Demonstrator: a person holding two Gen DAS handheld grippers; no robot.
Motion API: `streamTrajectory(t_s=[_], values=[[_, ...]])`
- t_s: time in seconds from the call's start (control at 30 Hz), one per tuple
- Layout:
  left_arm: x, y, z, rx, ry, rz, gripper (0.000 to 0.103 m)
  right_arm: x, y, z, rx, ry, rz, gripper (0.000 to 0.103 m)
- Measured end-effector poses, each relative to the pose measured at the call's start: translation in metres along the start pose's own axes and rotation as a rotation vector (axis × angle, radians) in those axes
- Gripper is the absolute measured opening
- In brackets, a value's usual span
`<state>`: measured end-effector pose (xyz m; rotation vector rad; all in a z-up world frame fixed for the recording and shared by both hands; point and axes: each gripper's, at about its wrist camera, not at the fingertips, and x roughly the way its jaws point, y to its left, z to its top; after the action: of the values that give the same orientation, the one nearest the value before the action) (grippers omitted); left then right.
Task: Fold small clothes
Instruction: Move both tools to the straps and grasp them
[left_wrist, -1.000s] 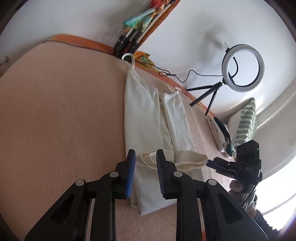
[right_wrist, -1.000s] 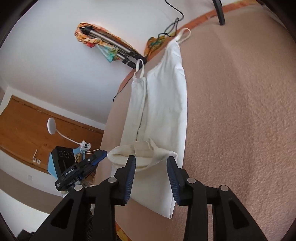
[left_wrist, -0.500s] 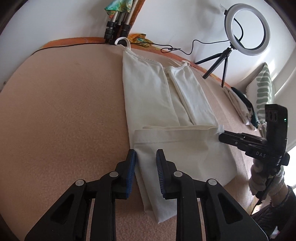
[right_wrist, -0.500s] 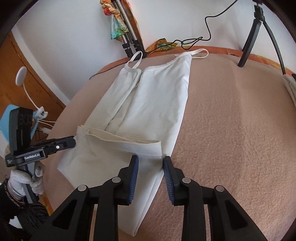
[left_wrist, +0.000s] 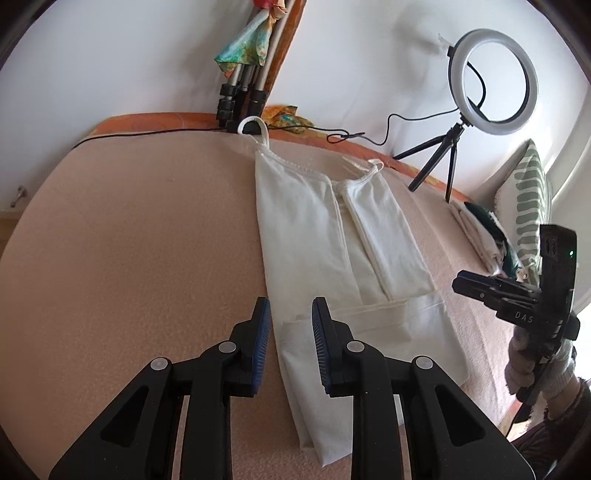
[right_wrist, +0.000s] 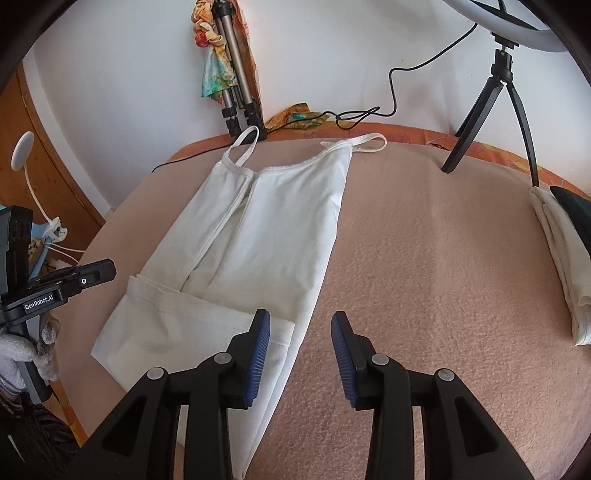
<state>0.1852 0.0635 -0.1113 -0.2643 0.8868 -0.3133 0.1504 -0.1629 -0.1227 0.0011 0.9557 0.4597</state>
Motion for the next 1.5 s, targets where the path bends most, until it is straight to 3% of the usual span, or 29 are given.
streamTrajectory(t_s=[0.07, 0.1, 0.27, 0.47, 0.67, 0.73, 0.83, 0.9, 0.93, 0.97, 1.07, 1.17, 1.23, 1.3, 1.33, 1.43, 1.5], values=[[0.002, 0.006, 0.013, -0.034, 0.002, -0.029, 0.042, -0.003, -0.005, 0.009, 0.013, -0.01, 0.015, 0.046], [0.004, 0.009, 0.021, -0.046, 0.0, -0.036, 0.046, -0.004, -0.008, 0.014, 0.021, -0.014, 0.032, 0.048], [0.03, 0.025, 0.057, -0.114, 0.04, -0.14, 0.05, 0.002, -0.024, 0.051, 0.043, -0.017, 0.099, 0.05], [0.076, 0.048, 0.083, -0.204, 0.063, -0.16, 0.05, 0.04, -0.054, 0.094, 0.138, 0.005, 0.225, 0.053], [0.109, 0.059, 0.098, -0.239, 0.082, -0.202, 0.05, 0.082, -0.078, 0.117, 0.215, 0.033, 0.281, 0.052], [0.116, 0.061, 0.101, -0.258, 0.078, -0.228, 0.048, 0.092, -0.081, 0.121, 0.23, 0.041, 0.305, 0.048], [0.121, 0.06, 0.104, -0.251, 0.061, -0.235, 0.045, 0.105, -0.08, 0.125, 0.228, 0.065, 0.325, 0.034], [0.125, 0.058, 0.106, -0.248, 0.064, -0.238, 0.032, 0.112, -0.075, 0.126, 0.212, 0.077, 0.329, 0.019], [0.127, 0.057, 0.106, -0.243, 0.068, -0.244, 0.017, 0.114, -0.073, 0.127, 0.205, 0.077, 0.329, 0.015], [0.128, 0.056, 0.106, -0.233, 0.066, -0.235, 0.01, 0.114, -0.073, 0.127, 0.204, 0.076, 0.326, 0.012], [0.127, 0.056, 0.105, -0.212, 0.029, -0.198, 0.007, 0.112, -0.07, 0.128, 0.18, 0.064, 0.309, 0.009], [0.128, 0.062, 0.104, -0.221, 0.017, -0.178, 0.002, 0.111, -0.073, 0.127, 0.149, 0.066, 0.207, 0.008], [0.128, 0.062, 0.106, -0.21, 0.017, -0.177, 0.002, 0.113, -0.076, 0.126, 0.153, 0.06, 0.22, 0.008], [0.129, 0.065, 0.109, -0.217, 0.027, -0.199, 0.009, 0.112, -0.077, 0.127, 0.152, 0.061, 0.246, 0.009], [0.13, 0.066, 0.111, -0.224, 0.031, -0.2, 0.018, 0.112, -0.079, 0.128, 0.162, 0.058, 0.26, 0.01], [0.13, 0.074, 0.116, -0.273, 0.022, -0.246, 0.044, 0.109, -0.087, 0.132, 0.174, 0.038, 0.272, 0.027], [0.133, 0.074, 0.121, -0.3, 0.029, -0.261, 0.047, 0.108, -0.093, 0.135, 0.191, 0.018, 0.3, 0.039]])
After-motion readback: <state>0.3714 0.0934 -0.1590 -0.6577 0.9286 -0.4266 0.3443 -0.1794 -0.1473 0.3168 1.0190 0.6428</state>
